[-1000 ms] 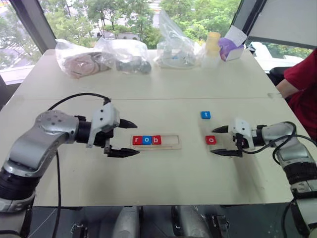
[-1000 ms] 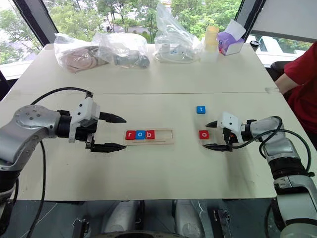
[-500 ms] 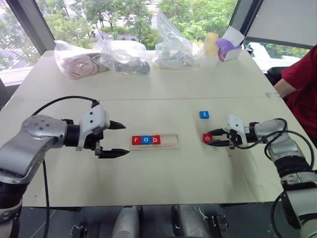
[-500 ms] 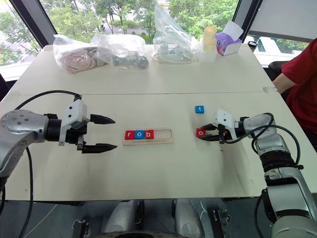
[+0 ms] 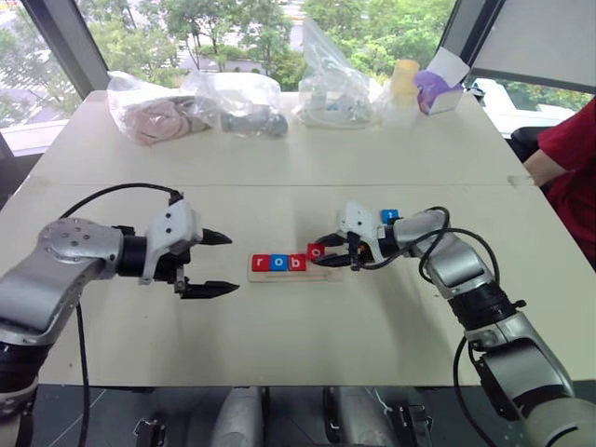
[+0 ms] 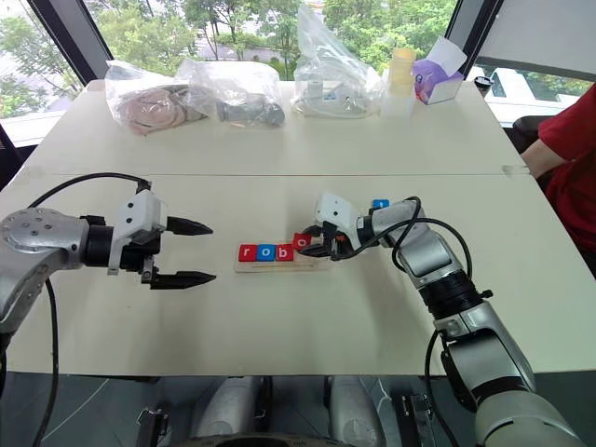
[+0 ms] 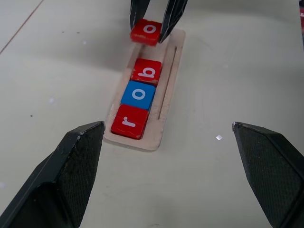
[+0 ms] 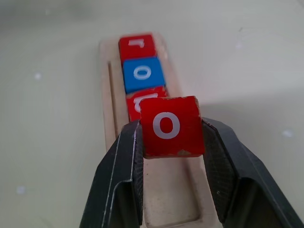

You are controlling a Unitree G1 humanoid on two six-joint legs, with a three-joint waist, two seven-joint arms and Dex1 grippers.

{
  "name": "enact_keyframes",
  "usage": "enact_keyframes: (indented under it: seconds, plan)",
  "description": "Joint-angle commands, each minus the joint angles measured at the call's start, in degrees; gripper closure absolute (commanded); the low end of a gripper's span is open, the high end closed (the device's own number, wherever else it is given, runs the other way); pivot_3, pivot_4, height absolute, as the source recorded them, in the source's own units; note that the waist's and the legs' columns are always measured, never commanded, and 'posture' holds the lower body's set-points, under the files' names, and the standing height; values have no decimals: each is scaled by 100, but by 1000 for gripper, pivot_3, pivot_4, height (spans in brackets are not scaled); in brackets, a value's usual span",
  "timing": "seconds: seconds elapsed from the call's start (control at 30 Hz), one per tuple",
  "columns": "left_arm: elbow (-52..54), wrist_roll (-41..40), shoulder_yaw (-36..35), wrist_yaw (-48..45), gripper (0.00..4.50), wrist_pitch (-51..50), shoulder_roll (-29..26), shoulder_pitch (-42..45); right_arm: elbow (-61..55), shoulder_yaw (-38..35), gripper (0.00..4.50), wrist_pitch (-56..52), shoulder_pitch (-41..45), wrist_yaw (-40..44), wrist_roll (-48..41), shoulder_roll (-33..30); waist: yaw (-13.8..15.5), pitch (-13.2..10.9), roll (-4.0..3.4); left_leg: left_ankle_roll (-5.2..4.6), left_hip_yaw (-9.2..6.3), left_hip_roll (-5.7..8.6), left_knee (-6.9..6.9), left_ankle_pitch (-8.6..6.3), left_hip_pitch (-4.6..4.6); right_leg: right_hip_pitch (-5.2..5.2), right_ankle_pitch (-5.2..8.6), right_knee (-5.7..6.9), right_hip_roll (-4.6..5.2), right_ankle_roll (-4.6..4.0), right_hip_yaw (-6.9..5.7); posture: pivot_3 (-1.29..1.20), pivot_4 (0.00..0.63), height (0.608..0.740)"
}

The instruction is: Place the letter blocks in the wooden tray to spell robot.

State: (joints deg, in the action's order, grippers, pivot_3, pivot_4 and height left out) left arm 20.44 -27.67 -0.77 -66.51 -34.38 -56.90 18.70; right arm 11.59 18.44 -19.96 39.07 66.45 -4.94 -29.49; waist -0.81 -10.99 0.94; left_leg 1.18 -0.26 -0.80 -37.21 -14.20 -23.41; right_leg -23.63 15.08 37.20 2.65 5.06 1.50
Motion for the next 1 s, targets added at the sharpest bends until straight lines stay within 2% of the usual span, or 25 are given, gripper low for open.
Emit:
enact_keyframes:
  seconds: [0.03, 0.27, 0.73, 0.93, 0.97, 1.0]
  plan:
    - [203, -35, -110, 92, 0, 32, 23, -35, 161, 70, 3332, 198, 234, -280, 262, 139, -16, 0, 0, 0, 0, 0, 0, 0, 0, 0, 0, 1, -1, 0, 0, 0, 150, 740]
    - [274, -36, -109, 226, 0, 28, 87, -141, -7, 147, 3332, 332, 94, 93, 236, 5, -19, 0, 0, 0, 0, -4, 1, 0, 3, -3, 0, 9, -12, 0, -3, 0, 150, 740]
    - [197, 91, 44, 338, 0, 58, 243, 45, 151, 277, 3332, 666, 19, 62, 433, 133, -21, 0, 0, 0, 0, -3, 0, 0, 3, -3, -1, 9, -12, 1, -3, 0, 150, 740]
    - [182, 128, 39, 347, 0, 68, 211, 38, 133, 275, 322, 706, -5, 16, 441, 146, -19, 0, 0, 0, -1, -3, 0, 0, 3, -2, -1, 10, -12, 0, -3, 0, 150, 740]
    - [182, 128, 34, 348, 0, 64, 208, 36, 87, 243, 38, 701, -5, 17, 420, 122, -19, 0, 0, 0, -1, -3, 0, 0, 4, -2, -1, 9, -12, 1, -4, 0, 150, 740]
    - [183, 130, 32, 350, 0, 63, 205, 35, 47, 196, 38, 695, -2, -21, 412, 102, -19, 0, 0, 0, -1, -3, 0, 0, 3, -2, -1, 9, -12, 1, -4, 0, 150, 740]
